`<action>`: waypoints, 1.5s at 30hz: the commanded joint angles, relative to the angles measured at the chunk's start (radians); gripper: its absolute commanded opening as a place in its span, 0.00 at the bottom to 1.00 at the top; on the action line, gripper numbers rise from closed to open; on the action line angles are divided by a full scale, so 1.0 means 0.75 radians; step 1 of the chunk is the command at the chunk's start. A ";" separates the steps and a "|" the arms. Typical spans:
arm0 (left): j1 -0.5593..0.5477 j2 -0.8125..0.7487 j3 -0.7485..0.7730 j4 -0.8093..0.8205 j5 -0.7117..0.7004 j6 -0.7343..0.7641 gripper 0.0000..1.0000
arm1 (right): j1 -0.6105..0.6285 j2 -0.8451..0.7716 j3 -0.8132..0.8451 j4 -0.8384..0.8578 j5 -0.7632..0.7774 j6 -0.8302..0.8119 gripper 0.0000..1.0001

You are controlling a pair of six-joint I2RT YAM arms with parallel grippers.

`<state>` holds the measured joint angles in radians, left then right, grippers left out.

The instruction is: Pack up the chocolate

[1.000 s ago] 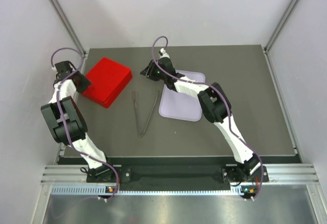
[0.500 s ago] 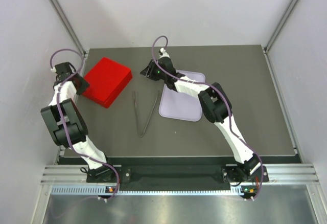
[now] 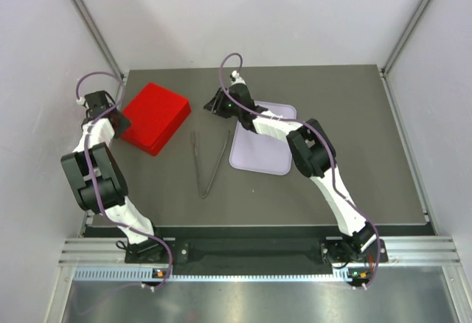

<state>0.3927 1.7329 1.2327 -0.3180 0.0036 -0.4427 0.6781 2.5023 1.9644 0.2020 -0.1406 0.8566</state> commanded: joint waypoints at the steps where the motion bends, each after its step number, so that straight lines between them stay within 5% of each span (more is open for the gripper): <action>1: 0.000 0.097 -0.101 -0.181 -0.038 -0.005 0.37 | 0.016 -0.133 -0.003 0.056 0.003 -0.036 0.37; 9: -0.016 0.064 -0.081 -0.167 -0.013 0.005 0.37 | 0.016 -0.129 -0.005 0.060 -0.003 -0.032 0.36; 17: -0.137 0.076 0.183 -0.202 0.253 0.066 0.38 | 0.012 -0.185 -0.058 0.056 -0.009 -0.070 0.36; 30: -0.198 0.199 0.045 -0.224 0.132 0.020 0.37 | 0.000 -0.227 -0.118 0.038 -0.027 -0.113 0.36; 38: -0.205 0.021 0.236 -0.275 0.134 0.005 0.38 | 0.000 -0.297 -0.179 0.033 -0.029 -0.120 0.36; 45: -0.168 -0.022 0.111 -0.159 0.020 0.046 0.39 | 0.000 -0.379 -0.269 0.035 -0.029 -0.146 0.36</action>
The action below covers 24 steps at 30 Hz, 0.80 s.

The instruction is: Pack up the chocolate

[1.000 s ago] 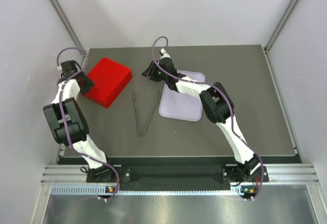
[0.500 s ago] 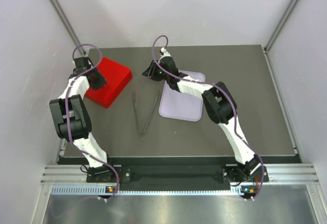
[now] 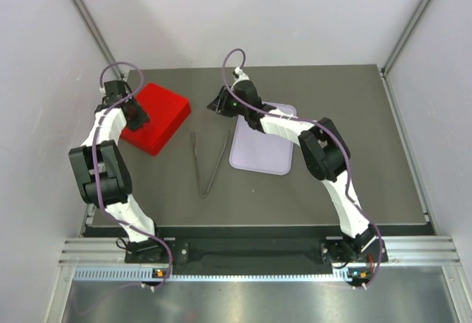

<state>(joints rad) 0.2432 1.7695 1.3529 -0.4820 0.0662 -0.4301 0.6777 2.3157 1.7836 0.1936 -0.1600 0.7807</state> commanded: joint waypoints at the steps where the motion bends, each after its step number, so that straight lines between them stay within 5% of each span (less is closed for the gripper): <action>1: 0.042 -0.042 -0.055 0.066 -0.058 0.029 0.39 | 0.002 -0.132 -0.036 0.047 -0.003 -0.049 0.36; 10: 0.011 0.028 -0.190 -0.010 -0.166 -0.007 0.38 | -0.016 -0.097 0.007 0.016 -0.030 -0.082 0.35; 16: 0.013 -0.122 -0.074 0.115 0.047 -0.081 0.37 | -0.014 -0.153 -0.022 -0.002 -0.020 -0.094 0.35; 24: 0.001 -0.234 -0.098 0.170 0.102 -0.134 0.37 | -0.010 -0.210 -0.087 -0.007 -0.003 -0.098 0.34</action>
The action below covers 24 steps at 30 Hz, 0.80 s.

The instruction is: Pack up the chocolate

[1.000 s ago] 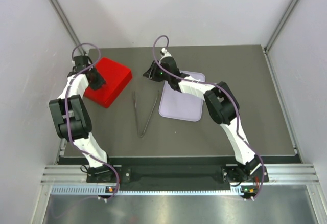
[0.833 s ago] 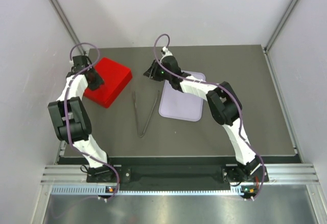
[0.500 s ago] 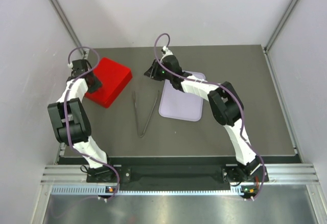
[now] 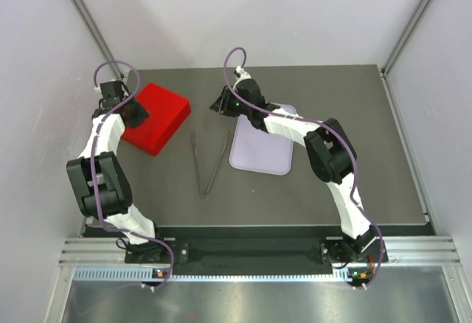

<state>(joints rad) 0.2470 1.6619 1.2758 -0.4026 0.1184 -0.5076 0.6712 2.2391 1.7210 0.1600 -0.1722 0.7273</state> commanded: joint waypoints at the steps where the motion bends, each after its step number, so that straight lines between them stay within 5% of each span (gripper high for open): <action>1: -0.004 -0.093 -0.016 0.068 0.018 -0.023 0.37 | 0.001 -0.108 -0.010 0.038 0.015 -0.033 0.34; 6: -0.047 0.039 -0.192 -0.072 -0.243 0.022 0.36 | 0.007 -0.079 0.000 0.038 0.007 -0.039 0.33; 10: -0.045 -0.013 -0.265 -0.024 -0.238 0.065 0.38 | 0.005 -0.069 0.021 0.012 0.011 -0.068 0.33; 15: -0.045 -0.115 -0.173 -0.042 -0.164 0.035 0.39 | 0.005 -0.095 0.014 0.003 0.011 -0.060 0.33; 20: -0.065 -0.207 -0.171 0.084 0.132 0.032 0.40 | 0.003 -0.214 -0.020 -0.056 0.007 -0.098 0.32; 24: -0.202 -0.258 -0.173 0.171 0.286 0.086 0.43 | 0.003 -0.418 -0.214 -0.105 0.041 -0.204 0.36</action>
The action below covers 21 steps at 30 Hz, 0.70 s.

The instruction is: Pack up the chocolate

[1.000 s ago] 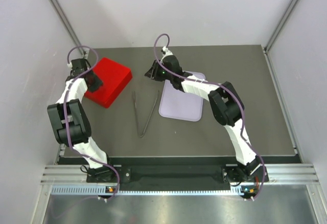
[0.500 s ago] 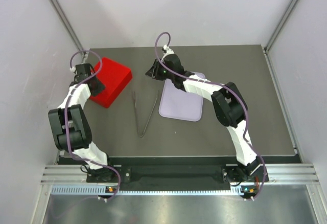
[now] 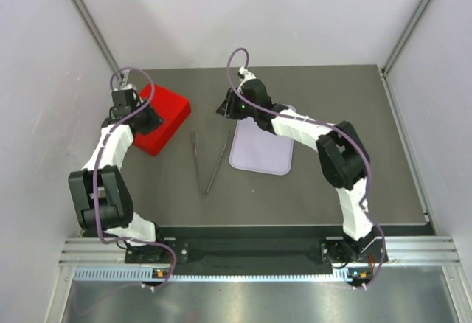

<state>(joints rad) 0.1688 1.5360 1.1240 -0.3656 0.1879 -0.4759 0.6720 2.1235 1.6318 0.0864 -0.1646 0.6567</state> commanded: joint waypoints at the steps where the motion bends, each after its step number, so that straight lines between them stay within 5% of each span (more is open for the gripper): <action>1: -0.123 -0.097 0.029 0.132 0.218 0.047 0.44 | 0.000 -0.315 -0.140 -0.039 0.048 -0.127 0.40; 3: -0.206 -0.129 0.021 0.162 0.291 0.064 0.51 | 0.000 -0.481 -0.273 -0.090 0.103 -0.164 0.58; 4: -0.221 -0.142 0.005 0.170 0.318 0.074 0.65 | -0.002 -0.595 -0.314 -0.172 0.129 -0.170 0.79; 6: -0.357 -0.187 -0.026 0.173 0.345 0.107 0.99 | -0.002 -0.718 -0.422 -0.256 0.213 -0.180 0.99; 14: -0.681 -0.473 -0.108 0.244 0.353 0.105 0.99 | 0.000 -1.281 -0.621 -0.596 0.477 -0.174 1.00; 21: -0.698 -0.704 -0.259 0.475 0.398 -0.040 0.99 | 0.002 -1.565 -0.834 -0.614 0.467 -0.201 1.00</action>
<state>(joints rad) -0.3542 1.0542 0.9546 -0.1440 0.4576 -0.4545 0.6716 0.9932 1.0588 -0.3313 0.1589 0.5270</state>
